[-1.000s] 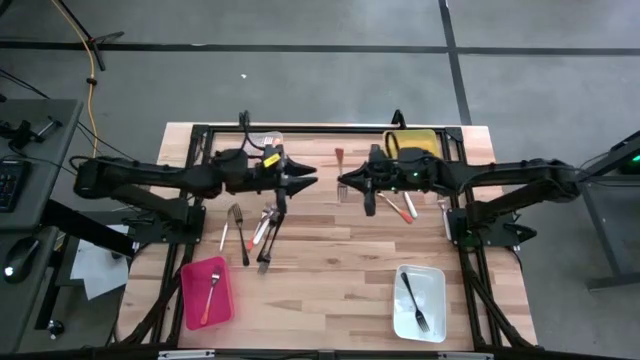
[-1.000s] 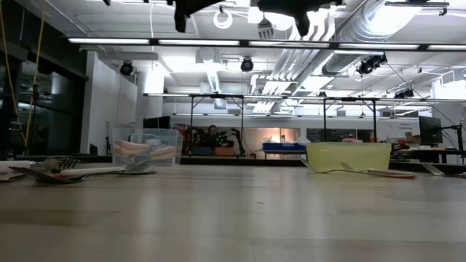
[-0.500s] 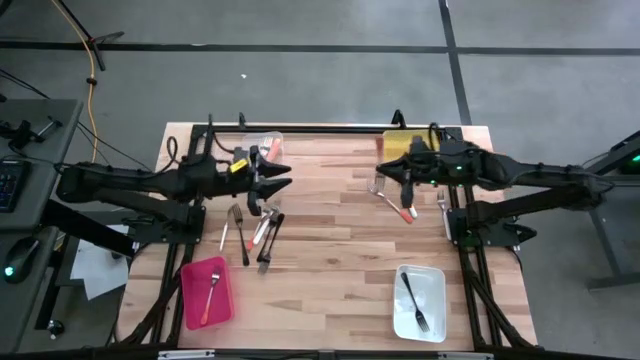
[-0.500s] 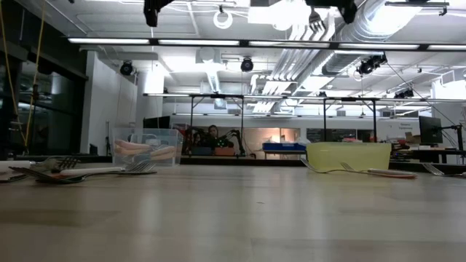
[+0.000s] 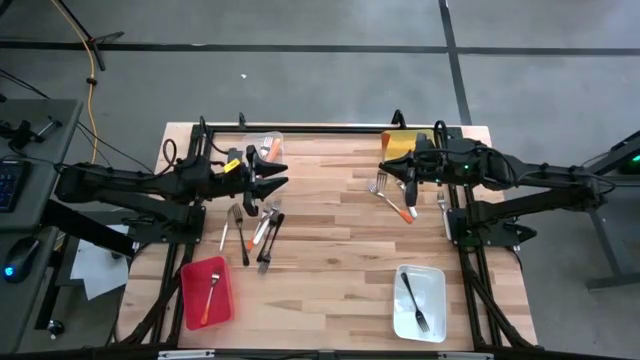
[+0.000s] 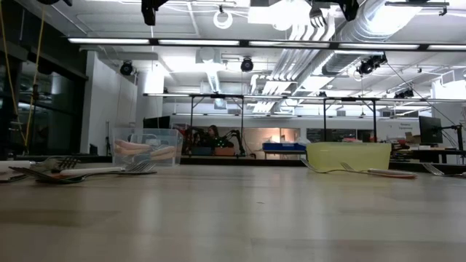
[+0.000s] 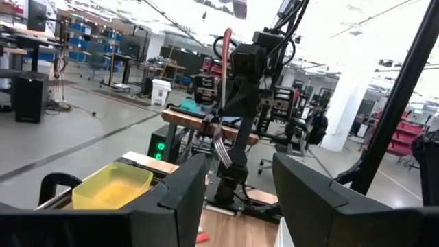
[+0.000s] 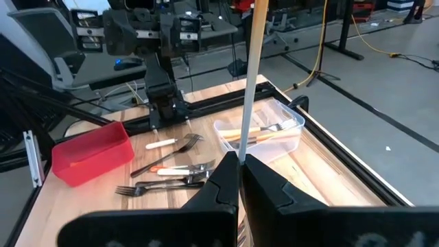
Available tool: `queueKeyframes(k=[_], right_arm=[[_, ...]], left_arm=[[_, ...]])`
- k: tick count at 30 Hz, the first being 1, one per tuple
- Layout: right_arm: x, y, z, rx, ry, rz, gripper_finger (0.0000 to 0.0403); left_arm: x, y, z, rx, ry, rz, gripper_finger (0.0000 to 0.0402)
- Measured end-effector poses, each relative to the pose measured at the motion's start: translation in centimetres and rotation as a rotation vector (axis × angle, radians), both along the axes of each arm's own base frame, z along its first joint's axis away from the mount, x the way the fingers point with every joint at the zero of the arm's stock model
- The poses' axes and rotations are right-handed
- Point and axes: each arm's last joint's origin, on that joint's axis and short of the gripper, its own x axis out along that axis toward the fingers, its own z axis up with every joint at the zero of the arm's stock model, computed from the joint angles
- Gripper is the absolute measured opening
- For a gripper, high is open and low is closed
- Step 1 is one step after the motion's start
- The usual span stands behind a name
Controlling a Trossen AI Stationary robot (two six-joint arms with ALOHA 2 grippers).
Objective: Sort silverware by color (type)
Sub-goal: Put the orange-white fork into the red bin
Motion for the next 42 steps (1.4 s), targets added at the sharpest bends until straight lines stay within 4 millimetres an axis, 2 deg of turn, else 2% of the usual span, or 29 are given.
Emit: queueKeyframes(k=[19,23,26,31,35,42], right_arm=[[1.7,0.0,-0.7,0.015,0.019,0.016,0.0],[4.3,0.2,-1.2,0.023,-0.025,0.104,0.0],[7.0,0.3,-2.4,0.025,-0.034,0.195,0.0],[10.8,0.7,-3.8,0.015,-0.131,0.247,0.0],[12.2,1.0,-4.8,0.017,-0.146,0.282,0.0],[13.4,1.2,-6.3,0.039,-0.12,0.299,0.0]], left_arm=[[0.0,0.1,0.0,-0.002,-0.005,0.01,0.0159],[1.2,0.1,0.1,-0.016,-0.017,0.015,0.0159],[2.8,0.1,-0.1,0.015,0.024,-0.007,0.0159],[5.7,0.1,-0.4,0.018,0.074,-0.009,0.0159],[7.0,0.1,-0.2,0.02,0.081,-0.009,0.0159],[8.6,0.1,-0.3,0.044,0.097,-0.079,0.0159]])
